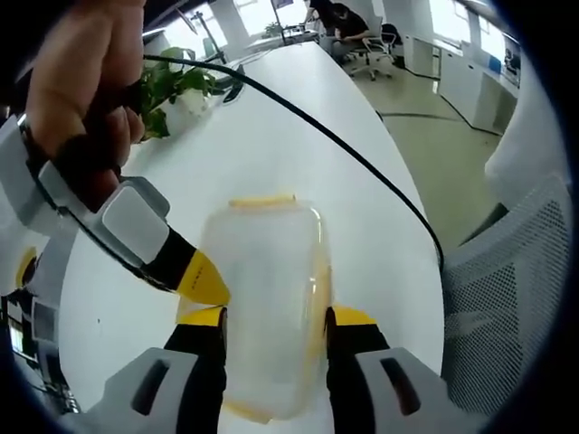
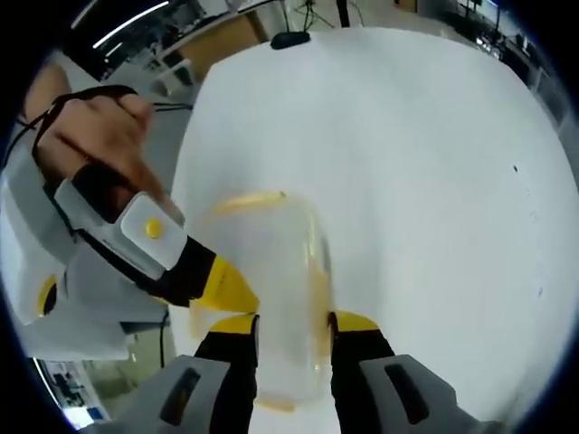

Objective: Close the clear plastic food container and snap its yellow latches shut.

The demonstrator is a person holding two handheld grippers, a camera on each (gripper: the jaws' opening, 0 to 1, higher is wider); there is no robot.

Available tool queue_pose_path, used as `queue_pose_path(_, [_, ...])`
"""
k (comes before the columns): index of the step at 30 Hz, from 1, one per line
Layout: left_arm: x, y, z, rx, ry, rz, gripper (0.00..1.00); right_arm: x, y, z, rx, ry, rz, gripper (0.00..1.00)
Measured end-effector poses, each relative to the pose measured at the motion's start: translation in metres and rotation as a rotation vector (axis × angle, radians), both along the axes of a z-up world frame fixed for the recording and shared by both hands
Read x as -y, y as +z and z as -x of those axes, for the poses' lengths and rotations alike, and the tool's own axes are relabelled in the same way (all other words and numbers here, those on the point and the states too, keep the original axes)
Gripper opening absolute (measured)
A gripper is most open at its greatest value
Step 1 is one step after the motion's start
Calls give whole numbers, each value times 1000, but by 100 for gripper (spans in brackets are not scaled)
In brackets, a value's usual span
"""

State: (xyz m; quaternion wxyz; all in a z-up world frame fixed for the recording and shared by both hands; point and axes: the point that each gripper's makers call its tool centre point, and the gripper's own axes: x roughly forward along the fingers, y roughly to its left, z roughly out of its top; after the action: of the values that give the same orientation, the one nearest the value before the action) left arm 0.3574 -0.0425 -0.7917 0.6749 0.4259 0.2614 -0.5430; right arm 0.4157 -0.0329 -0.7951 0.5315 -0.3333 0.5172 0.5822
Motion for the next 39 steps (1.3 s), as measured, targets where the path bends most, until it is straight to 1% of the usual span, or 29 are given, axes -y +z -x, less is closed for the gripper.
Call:
queue_pose_path(8, [1, 2, 0, -19, 12, 15, 44, 3, 3, 0, 19, -71, -45, 31])
queue_pose_path(10, [1, 3, 2, -45, 18, 19, 47, 5, 6, -5, 52, -84, -56, 32])
queue_pose_path(14, [-2, 6, 3, -48, 7, 16, 53, 11, 10, -5, 68, -99, -68, 36])
queue_pose_path(16, [-3, 10, 2, -53, 7, 24, 54, 15, 10, -3, 73, -95, -68, 39])
queue_pose_path(19, [-5, 15, -1, -68, 19, 32, 55, 20, 12, 0, 106, -73, -72, 41])
queue_pose_path(21, [-8, 15, -3, -63, 14, 26, 56, 22, 13, 5, 106, -63, -71, 44])
queue_pose_path(24, [-11, 14, -5, -62, 5, 14, 59, 27, 12, 7, 129, -45, -61, 48])
queue_pose_path(26, [-17, 12, -8, -70, 12, 1, 61, 28, 13, 10, 129, -48, -65, 49])
queue_pose_path(28, [-20, 12, -9, -74, 15, -2, 62, 28, 14, 12, 141, -47, -68, 52])
queue_pose_path(31, [-24, 10, -13, -74, 9, -14, 65, 33, 13, 16, 146, -36, -57, 53])
queue_pose_path(36, [-30, 9, -21, -78, 16, -25, 72, 37, 14, 21, 170, -37, -51, 58])
queue_pose_path(39, [-32, 7, -24, -82, 12, -31, 73, 41, 12, 24, 193, -35, -44, 61])
